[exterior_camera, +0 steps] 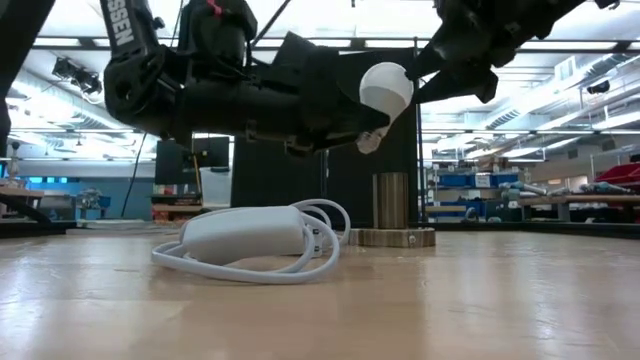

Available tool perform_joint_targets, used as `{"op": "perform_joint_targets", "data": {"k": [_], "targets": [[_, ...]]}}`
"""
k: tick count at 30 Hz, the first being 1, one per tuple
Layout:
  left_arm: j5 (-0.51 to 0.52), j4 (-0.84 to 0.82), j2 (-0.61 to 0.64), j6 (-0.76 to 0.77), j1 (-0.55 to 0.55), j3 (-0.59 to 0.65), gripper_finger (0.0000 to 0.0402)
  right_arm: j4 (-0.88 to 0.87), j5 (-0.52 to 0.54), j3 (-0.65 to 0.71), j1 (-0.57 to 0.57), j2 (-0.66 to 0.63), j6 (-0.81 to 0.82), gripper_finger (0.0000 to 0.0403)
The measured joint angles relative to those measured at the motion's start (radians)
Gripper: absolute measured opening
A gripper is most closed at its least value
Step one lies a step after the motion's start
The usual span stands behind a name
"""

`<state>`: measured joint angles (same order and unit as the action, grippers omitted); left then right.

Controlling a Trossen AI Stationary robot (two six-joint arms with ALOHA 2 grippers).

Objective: Screw lightbulb
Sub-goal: Insert the lightbulb into the lamp

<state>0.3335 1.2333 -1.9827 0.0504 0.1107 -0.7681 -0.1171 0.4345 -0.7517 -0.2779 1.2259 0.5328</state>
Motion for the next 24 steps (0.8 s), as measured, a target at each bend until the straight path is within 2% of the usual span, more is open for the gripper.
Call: {"op": "perform_joint_targets", "data": {"k": [9, 13, 19, 24], "targets": [[-0.057, 0.017, -0.005, -0.021, -0.036, -0.01, 0.016, -0.057, -0.054, 0.0, 0.049, 0.076, -0.023, 0.023], [-0.073, 0.009, -0.005, -0.02, -0.044, -0.017, 0.016, -0.03, -0.059, 0.0, 0.063, 0.117, -0.057, 0.023], [-0.078, -0.021, -0.017, -0.013, -0.046, -0.043, 0.0161, -0.043, -0.062, 0.0, 0.065, 0.098, -0.057, 0.023], [-0.077, -0.025, -0.078, 0.007, -0.045, -0.091, 0.0161, -0.053, -0.063, 0.0, 0.066, 0.095, -0.061, 0.023]]}}
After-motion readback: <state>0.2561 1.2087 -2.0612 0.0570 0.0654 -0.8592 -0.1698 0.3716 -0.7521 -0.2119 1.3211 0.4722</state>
